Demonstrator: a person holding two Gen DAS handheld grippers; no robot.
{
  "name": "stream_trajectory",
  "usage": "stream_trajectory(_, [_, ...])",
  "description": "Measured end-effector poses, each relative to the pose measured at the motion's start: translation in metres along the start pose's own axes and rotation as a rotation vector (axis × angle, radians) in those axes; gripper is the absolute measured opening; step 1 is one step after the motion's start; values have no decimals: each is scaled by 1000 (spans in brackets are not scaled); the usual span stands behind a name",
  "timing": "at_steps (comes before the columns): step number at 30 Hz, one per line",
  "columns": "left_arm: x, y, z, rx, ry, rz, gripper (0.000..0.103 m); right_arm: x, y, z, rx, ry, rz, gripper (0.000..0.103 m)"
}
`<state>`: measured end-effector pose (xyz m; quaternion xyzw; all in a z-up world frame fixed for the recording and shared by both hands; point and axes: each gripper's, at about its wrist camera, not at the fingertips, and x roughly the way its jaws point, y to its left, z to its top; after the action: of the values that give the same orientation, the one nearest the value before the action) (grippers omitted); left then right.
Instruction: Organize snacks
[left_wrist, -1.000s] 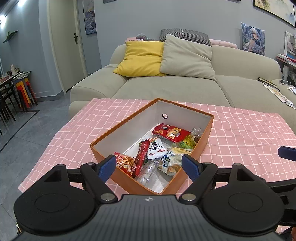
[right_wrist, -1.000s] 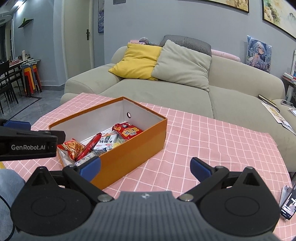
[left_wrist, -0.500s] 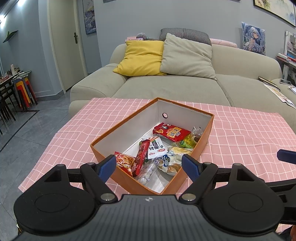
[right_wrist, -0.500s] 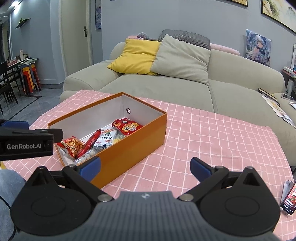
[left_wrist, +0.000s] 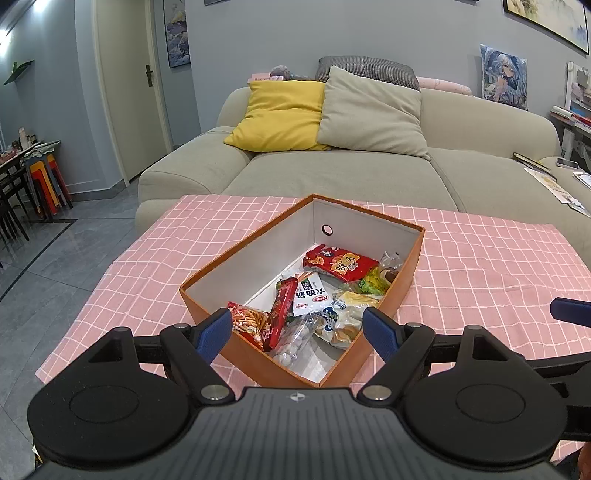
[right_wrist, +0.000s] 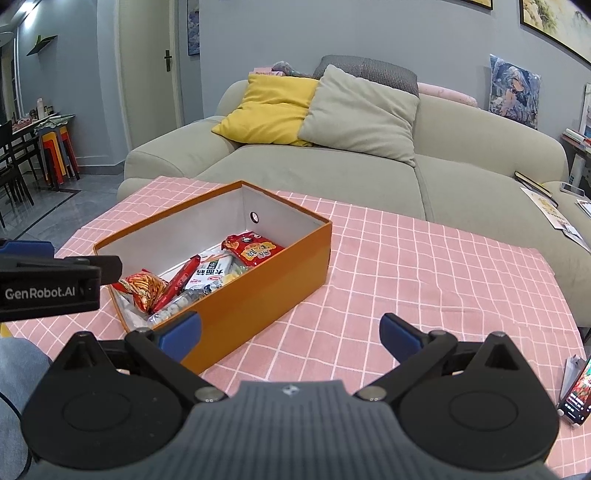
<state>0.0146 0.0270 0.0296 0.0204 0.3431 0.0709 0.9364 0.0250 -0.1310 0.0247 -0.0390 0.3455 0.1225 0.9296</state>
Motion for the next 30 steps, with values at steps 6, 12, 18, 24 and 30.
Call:
stream_trajectory(6, [0,-2,-1,4,9,-8,94,1,0,-1,3,5,-4,99])
stream_trajectory(12, [1,0,-3,1,10,-5,94,1,1,-2,4,8,-7,99])
stream_trajectory(18, [2,2,-3,-5,12,1,93,2,2,-3,4,13,-9,99])
stream_trajectory(24, [2,1,-3,-4,6,5,93,1,3,-3,2,12,-11,99])
stream_trajectory(30, [1,1,-3,-3,1,1,93,1,4,-2,-1,15,-12,99])
